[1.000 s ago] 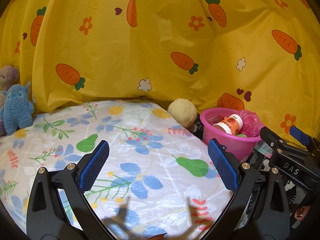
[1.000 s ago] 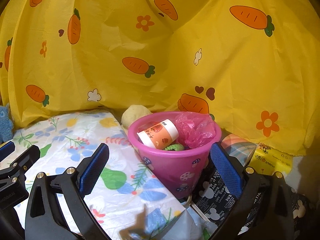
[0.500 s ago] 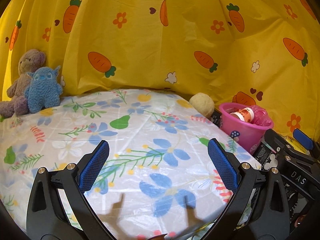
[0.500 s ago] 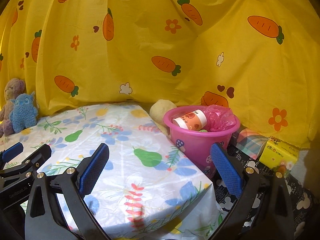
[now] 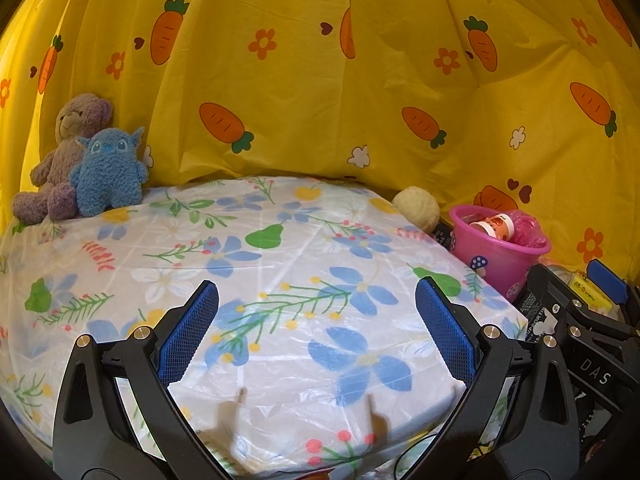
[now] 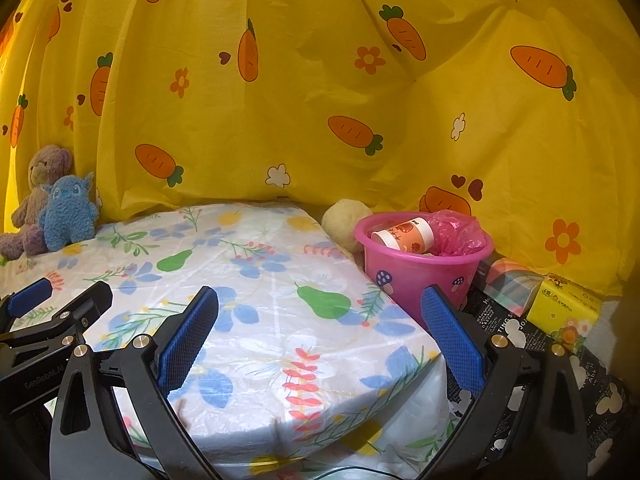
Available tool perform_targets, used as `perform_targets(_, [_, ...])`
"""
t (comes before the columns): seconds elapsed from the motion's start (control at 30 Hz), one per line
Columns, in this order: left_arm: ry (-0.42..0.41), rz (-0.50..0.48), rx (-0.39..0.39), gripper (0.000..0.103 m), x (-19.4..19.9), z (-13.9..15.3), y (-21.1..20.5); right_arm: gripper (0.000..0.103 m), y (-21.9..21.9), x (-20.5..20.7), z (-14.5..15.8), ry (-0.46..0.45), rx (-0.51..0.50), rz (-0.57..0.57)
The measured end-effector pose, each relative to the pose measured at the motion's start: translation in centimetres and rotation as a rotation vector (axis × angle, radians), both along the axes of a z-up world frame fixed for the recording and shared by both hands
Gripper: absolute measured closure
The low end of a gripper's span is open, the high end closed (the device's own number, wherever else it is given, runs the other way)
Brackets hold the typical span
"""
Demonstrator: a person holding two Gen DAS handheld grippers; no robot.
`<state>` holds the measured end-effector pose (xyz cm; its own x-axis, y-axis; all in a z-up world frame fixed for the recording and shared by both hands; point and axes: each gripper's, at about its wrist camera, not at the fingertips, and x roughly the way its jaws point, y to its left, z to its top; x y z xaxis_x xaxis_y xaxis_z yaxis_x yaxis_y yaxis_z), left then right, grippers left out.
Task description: Collect trash
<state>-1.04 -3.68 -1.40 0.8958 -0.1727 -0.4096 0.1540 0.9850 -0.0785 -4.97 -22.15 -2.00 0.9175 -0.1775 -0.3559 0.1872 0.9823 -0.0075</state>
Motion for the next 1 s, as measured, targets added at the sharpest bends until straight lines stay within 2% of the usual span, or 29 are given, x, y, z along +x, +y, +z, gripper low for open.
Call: perform_targets(1.0, [-0.007, -0.025, -0.002, 0.006, -0.02, 0.39, -0.90, 0.006, -0.05, -0.24, -0.06, -0.003, 0.002, -0.005])
